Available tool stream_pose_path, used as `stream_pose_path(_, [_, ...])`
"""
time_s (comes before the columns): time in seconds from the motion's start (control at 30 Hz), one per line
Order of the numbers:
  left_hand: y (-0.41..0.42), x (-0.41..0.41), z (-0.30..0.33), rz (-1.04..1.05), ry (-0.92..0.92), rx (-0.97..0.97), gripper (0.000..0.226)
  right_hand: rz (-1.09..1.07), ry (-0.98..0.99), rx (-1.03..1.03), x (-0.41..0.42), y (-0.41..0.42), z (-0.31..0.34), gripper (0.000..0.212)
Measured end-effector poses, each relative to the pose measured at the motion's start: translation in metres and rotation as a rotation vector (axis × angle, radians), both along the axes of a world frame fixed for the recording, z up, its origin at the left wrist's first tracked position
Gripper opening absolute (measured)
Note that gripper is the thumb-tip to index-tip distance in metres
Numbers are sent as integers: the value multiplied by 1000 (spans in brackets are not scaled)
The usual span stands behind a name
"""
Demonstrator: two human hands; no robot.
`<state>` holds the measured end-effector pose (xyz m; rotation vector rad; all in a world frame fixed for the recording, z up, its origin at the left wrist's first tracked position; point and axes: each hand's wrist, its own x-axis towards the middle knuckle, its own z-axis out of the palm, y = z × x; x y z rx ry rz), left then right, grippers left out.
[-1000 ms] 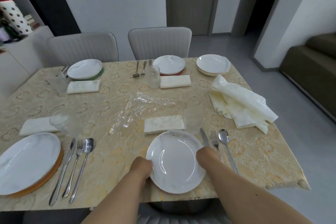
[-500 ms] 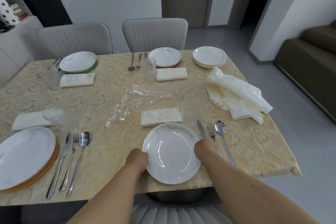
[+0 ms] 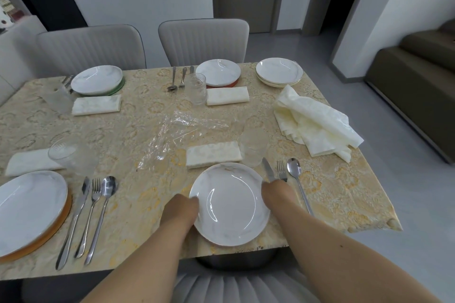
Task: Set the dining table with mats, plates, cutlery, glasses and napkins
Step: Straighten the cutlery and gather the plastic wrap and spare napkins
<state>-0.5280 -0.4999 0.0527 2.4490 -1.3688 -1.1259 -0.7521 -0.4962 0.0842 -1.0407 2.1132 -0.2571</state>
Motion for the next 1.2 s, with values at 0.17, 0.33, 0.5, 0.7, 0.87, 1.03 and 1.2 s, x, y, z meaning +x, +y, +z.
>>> stream_pose_path(0.17, [-37, 8, 10, 123, -8, -101, 40, -162, 118, -390, -10, -16, 4, 45])
stream_pose_path(0.33, [-77, 3, 11, 305, 157, -108, 47, -76, 98, -639, -14, -47, 8, 63])
stream_pose_path(0.5, [-100, -9, 1, 350, 204, -81, 55, 72, -22, -620, -11, -66, -2, 89])
stream_pose_path(0.7, [-114, -13, -7, 337, 134, -44, 52, 80, -69, -567, -14, -79, -18, 98])
stream_pose_path(0.87, [-121, -13, -6, 246, 26, -13, 45, 68, -110, -592, -16, -81, -20, 92])
stream_pose_path(1.03, [-125, -8, -5, 161, 9, -17, 45, 73, -162, -616, -19, -84, -21, 85])
stream_pose_path(1.2, [-127, -4, -5, 98, -20, -3, 47, 79, -181, -612, -20, -85, -22, 85])
